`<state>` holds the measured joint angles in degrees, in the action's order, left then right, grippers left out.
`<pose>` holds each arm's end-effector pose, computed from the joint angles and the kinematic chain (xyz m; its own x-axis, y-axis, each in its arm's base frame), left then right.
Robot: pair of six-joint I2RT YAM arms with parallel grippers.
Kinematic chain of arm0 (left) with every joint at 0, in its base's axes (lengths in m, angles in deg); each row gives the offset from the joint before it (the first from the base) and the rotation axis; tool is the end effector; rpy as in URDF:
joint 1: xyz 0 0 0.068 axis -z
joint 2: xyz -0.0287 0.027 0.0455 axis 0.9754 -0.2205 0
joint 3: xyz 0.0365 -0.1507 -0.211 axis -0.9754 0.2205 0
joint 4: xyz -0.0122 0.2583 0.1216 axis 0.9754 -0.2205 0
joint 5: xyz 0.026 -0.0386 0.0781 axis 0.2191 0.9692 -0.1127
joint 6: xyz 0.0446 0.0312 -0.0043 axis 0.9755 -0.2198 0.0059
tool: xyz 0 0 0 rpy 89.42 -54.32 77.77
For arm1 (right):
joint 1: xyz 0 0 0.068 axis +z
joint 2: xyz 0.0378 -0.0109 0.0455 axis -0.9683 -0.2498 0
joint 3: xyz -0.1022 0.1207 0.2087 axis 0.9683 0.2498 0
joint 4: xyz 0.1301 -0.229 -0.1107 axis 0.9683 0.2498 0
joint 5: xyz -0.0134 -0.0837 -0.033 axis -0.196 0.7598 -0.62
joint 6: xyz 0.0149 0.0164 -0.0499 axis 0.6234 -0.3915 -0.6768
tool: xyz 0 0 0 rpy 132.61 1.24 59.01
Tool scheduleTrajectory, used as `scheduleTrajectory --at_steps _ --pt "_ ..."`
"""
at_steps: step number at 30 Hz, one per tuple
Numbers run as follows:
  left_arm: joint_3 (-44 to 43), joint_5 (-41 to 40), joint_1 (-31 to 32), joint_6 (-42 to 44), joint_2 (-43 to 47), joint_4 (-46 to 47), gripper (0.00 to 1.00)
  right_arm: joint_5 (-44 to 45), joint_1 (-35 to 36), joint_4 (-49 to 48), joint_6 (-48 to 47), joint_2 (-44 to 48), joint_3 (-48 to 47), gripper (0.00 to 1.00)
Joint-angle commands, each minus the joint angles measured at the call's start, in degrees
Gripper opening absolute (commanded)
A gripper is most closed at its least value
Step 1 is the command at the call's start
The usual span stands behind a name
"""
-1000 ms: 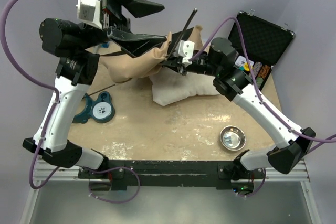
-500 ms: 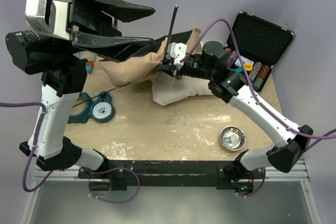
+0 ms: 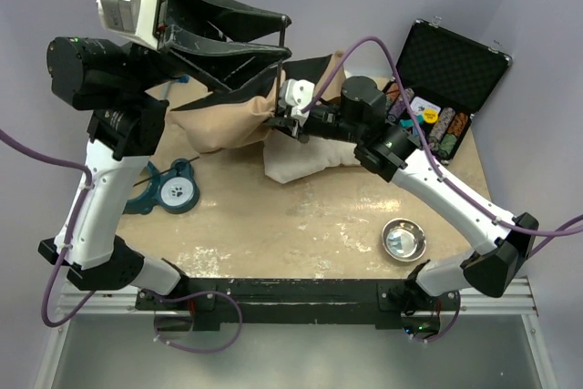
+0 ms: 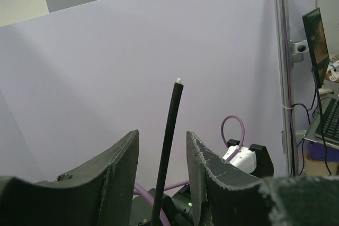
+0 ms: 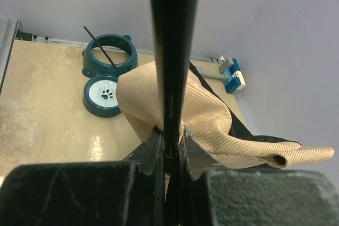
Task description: Set up the pet tent
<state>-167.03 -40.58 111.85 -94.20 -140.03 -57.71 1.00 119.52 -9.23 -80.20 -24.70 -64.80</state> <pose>0.1631 -0.1459 0.6641 0.1358 -0.5317 -0.8360 0.9854 -0.0152 0.1698 0.2390 0.2556 0.4374 0.3705 -0.1448 -0.9175 -0.8838 0.2488 -0.3961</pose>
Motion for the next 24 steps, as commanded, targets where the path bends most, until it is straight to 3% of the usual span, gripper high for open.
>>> scheduleTrajectory --at_steps 1,3,8,11,14,15,17,18,21,24 --pt "0.5 -1.27 0.57 -0.6 0.69 -0.8 0.43 3.46 0.57 0.86 1.22 -0.13 1.06 0.0" --pt "0.41 -2.05 0.57 -1.13 0.69 -0.8 0.38 3.98 0.75 0.95 1.13 -0.13 1.23 0.0" --pt "0.59 -2.59 0.48 -2.98 1.48 -0.19 0.03 5.04 1.01 0.95 0.96 0.13 2.2 0.0" --pt "1.9 -0.84 0.48 -4.64 2.09 -0.63 0.0 4.69 1.1 0.86 0.87 0.31 2.99 0.0" --pt "9.33 2.58 -0.05 -7.63 5.42 1.12 0.0 3.99 1.1 1.29 0.52 1.01 3.34 0.0" --pt "12.25 3.38 -0.13 -7.9 7.09 1.39 0.0 3.64 1.19 1.91 0.34 1.27 3.26 0.09" --pt "19.36 4.09 -1.1 -8.6 11.39 1.39 0.0 1.97 1.1 4.19 -0.36 1.89 2.73 0.56" --pt "22.18 4.62 -1.8 -9.04 13.07 1.22 0.0 1.36 1.1 5.68 -0.27 2.15 2.21 0.7" --pt "28.6 7.51 -2.42 -8.35 16.41 -0.53 0.0 -1.02 1.1 13.22 -1.67 2.24 -0.86 0.9" --pt "31.43 10.85 -2.42 -6.68 18.44 -3.16 0.0 -3.39 1.1 21.84 -4.48 1.98 -4.9 0.96"
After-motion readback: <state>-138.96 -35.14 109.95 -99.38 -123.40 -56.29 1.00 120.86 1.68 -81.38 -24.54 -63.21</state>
